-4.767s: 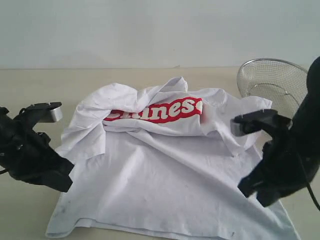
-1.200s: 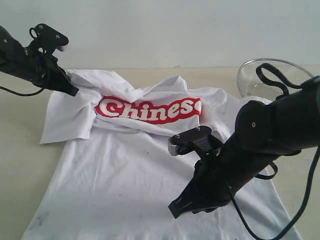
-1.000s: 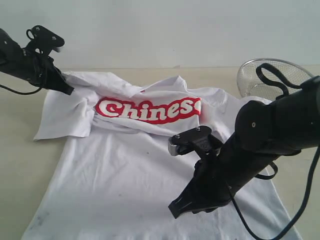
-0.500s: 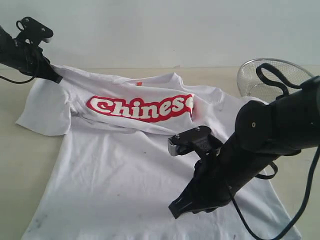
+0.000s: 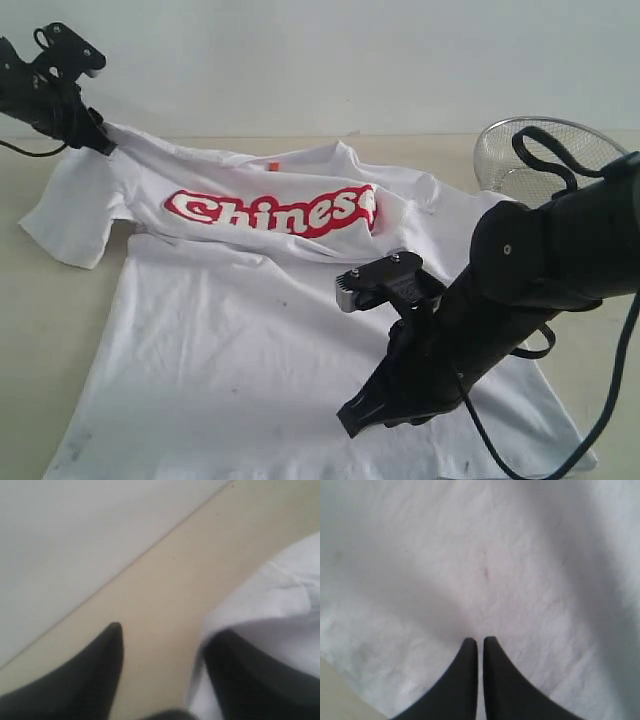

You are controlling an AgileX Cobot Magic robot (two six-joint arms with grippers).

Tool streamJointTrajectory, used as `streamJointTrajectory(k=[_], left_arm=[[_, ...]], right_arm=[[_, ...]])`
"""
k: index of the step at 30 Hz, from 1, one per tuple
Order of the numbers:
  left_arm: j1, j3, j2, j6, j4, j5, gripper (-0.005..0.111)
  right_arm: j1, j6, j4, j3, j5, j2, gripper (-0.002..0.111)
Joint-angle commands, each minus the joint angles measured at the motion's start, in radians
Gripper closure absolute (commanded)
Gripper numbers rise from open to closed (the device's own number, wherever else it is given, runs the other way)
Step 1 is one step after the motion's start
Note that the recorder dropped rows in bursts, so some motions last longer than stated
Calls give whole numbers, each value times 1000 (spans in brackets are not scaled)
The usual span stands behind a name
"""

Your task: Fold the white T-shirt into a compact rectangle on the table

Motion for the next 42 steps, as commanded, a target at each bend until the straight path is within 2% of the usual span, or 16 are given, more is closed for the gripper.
streamJointTrajectory(k=[1, 4, 6, 8, 9, 15, 17, 19, 23, 25, 28, 30, 33, 34, 37, 42], left_arm=[[4, -33, -2, -121, 6, -39, 36], [4, -58, -4, -191, 6, 6, 46], [4, -68, -14, -226, 6, 18, 66], [4, -70, -19, -230, 7, 23, 93], [4, -73, -22, -230, 13, 23, 101], [4, -75, -14, -258, 76, 48, 101], [4, -75, -7, -258, 97, 67, 95], [4, -75, -3, -256, 114, 80, 84], [4, -77, -2, -252, 130, 62, 44], [4, -87, -2, -281, 153, 62, 40], [4, -106, -2, -328, 164, 74, 51], [4, -120, -2, -328, 164, 94, 67], [-4, -130, -8, -328, 155, 133, 97], [-8, -135, -8, -326, 153, 143, 101], [-31, -135, -3, -300, 92, 178, 102], [-69, -135, 13, -167, 20, 278, 102]], right_arm=[[1, -7, 1, 6, 3, -2, 108], [1, -10, 1, 6, 4, -2, 108], [1, -10, 1, 6, 4, -2, 108], [1, -10, 1, 6, 4, -2, 108], [1, -10, 1, 6, 4, -2, 108], [1, -10, 1, 6, 4, -2, 108], [1, -12, 1, 6, 4, -2, 108], [1, -13, 1, 6, 0, -2, 108], [1, -13, 1, 6, 4, -2, 108], [1, -13, 1, 6, 8, -2, 108], [1, -13, 1, 6, 8, -2, 108], [1, -13, 1, 6, 8, -2, 108], [1, -13, 1, 6, 8, -2, 108], [1, -13, 1, 6, 8, -2, 108], [1, -13, 1, 6, 3, -2, 108], [1, -13, 1, 6, 4, -2, 108]])
